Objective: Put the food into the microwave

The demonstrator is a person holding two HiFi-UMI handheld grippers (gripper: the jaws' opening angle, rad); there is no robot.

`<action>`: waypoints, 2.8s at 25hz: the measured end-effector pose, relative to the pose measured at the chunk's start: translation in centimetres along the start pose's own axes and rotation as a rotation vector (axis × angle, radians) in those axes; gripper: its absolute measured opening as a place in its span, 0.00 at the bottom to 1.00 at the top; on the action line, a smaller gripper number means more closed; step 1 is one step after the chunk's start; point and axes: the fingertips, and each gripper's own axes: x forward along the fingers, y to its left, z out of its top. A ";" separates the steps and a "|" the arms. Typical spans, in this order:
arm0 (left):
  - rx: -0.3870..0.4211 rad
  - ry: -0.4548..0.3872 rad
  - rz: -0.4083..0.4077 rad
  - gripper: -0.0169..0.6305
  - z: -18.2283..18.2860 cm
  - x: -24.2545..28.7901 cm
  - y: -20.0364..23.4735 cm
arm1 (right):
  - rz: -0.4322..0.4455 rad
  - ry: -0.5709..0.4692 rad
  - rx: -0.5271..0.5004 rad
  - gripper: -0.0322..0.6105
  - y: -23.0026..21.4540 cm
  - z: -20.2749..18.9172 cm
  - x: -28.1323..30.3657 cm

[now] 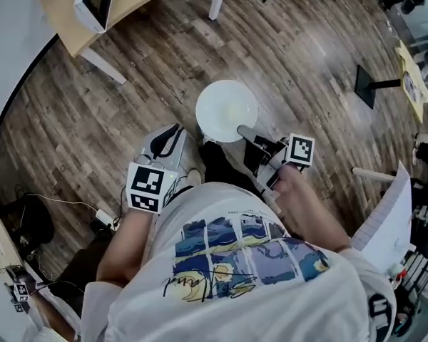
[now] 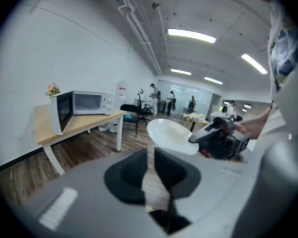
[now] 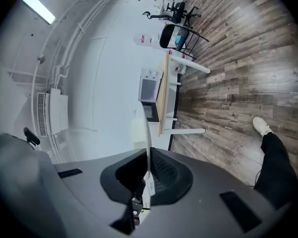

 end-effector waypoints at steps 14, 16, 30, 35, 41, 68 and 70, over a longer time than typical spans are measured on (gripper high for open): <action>-0.071 -0.009 0.210 0.10 10.2 8.9 14.7 | -0.022 0.244 0.001 0.07 -0.6 16.0 19.3; -0.092 -0.014 0.209 0.10 11.1 9.7 16.6 | -0.032 0.251 0.012 0.07 -0.8 17.5 22.3; -0.057 -0.073 0.101 0.10 15.8 6.3 35.9 | -0.063 0.052 0.043 0.07 1.6 27.0 44.6; 0.004 -0.078 0.049 0.10 17.4 5.7 41.1 | -0.054 -0.075 0.071 0.07 1.7 31.0 51.1; 0.015 -0.110 0.053 0.11 19.6 7.3 43.9 | -0.063 -0.130 0.089 0.07 0.7 35.0 56.5; -0.030 -0.026 0.178 0.11 26.5 19.0 52.7 | -0.150 -0.181 0.176 0.07 -7.0 53.0 72.9; -0.039 -0.024 0.193 0.11 26.5 19.1 53.3 | -0.159 -0.183 0.173 0.07 -7.3 53.4 73.5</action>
